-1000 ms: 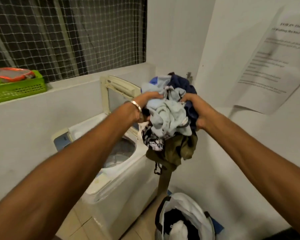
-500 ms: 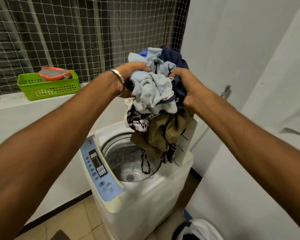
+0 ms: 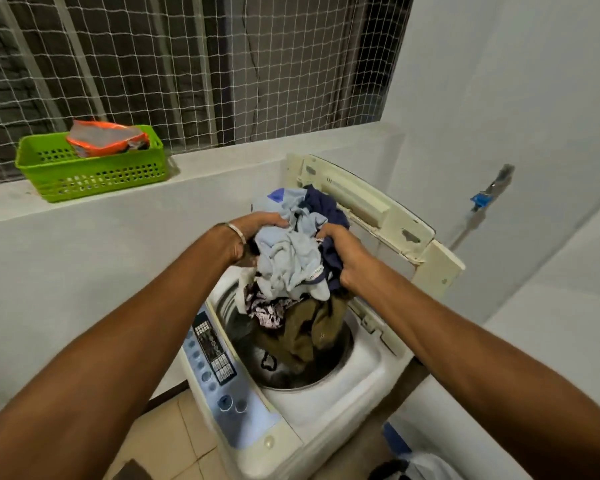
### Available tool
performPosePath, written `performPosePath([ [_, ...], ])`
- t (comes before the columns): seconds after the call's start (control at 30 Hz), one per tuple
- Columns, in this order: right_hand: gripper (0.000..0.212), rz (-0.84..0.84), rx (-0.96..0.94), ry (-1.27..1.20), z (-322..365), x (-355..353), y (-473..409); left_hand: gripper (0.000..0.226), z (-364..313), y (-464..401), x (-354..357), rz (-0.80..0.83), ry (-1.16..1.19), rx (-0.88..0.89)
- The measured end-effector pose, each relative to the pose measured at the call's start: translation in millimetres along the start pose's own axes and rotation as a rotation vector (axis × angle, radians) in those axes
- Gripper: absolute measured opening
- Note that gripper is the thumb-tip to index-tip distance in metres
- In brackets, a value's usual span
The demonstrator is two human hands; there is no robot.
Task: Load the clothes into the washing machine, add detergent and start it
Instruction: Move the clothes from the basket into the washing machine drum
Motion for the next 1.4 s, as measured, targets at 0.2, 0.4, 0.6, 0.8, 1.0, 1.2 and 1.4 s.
performPosePath([
  [0.2,0.011,0.064,0.245,0.160,-61,0,-26,0.020,80,-47,-8,-0.166,0.020,-0.175],
  [0.4,0.041,0.045,0.336,0.297,-110,-17,-41,0.013,134,-71,-4,-0.142,0.105,-0.228],
  [0.6,0.029,-0.001,0.282,0.369,-126,-33,-33,0.018,137,-85,17,-0.160,0.092,-0.188],
  [0.8,0.023,0.093,0.198,0.521,-124,-74,-6,0.017,142,-93,81,0.085,-0.154,-0.207],
  [1.0,0.017,0.059,0.168,0.567,-143,-172,29,0.010,137,-68,192,0.412,-0.402,-0.143],
  [1.2,0.017,-0.009,0.203,0.567,-184,-283,82,0.019,182,-45,302,0.498,-0.492,-0.161],
  [1.4,0.022,-0.015,0.206,0.642,-235,-374,112,0.015,253,-37,394,0.395,-0.561,-0.140],
])
Point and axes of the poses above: each hand's wrist, its own y-axis away from the middle knuckle, its own x-axis out of the palm, z = x × y, the point moved 6 cm from there along -y, towards the middle knuckle, and after that the axes turned 1 degree about -y, right-handed, at the moved point
